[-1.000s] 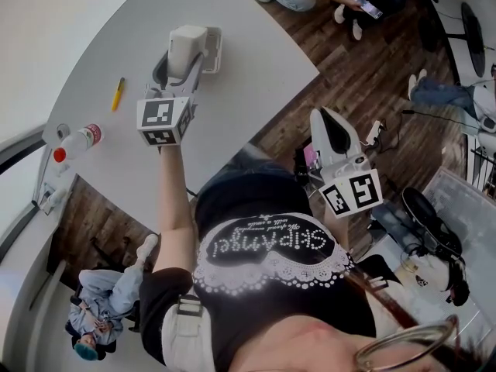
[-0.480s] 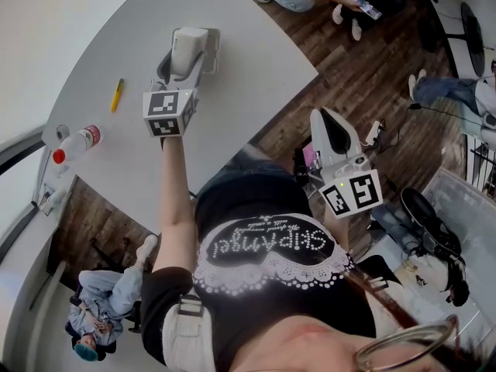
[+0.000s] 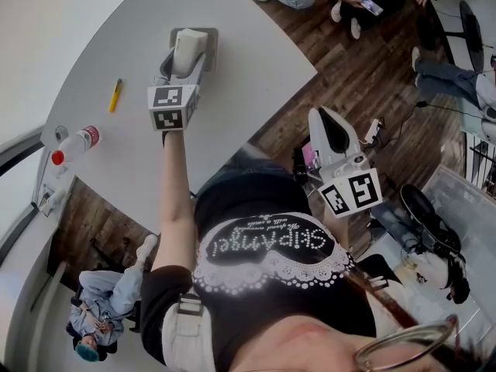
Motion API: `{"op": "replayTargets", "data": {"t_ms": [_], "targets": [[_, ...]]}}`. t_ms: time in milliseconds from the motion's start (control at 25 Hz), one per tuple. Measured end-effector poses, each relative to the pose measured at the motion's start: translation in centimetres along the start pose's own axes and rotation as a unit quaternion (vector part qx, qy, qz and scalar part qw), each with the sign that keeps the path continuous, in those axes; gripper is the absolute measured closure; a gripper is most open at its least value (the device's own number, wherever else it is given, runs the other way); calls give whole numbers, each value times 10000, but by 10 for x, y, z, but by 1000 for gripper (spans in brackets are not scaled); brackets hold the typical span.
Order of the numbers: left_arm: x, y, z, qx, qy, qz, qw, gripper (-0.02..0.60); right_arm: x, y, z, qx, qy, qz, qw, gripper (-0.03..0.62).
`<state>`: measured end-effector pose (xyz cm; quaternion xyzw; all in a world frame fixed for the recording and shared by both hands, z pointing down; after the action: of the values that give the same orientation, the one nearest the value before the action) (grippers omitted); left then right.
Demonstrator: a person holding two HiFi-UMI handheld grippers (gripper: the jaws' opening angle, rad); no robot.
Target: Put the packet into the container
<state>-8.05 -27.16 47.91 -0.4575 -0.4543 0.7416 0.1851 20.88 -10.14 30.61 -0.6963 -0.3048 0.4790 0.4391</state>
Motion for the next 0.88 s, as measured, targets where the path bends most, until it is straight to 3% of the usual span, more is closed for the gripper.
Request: {"op": "replayTargets", "data": {"t_ms": [880], "targets": [[-4,1,-2,5,100,92,9999,288,1,2,0,3,14,29,10000,592]]}}
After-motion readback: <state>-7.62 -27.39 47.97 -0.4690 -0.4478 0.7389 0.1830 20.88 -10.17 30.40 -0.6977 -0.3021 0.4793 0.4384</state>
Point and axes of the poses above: the fingertips, and each gripper's own axes: x backward along the fingers, z to its left, y out of its top, the point moved 10 cm from there along x, backward along the fingers, and after that the axes turned 2 degrees about z, right-handed, at the moved point
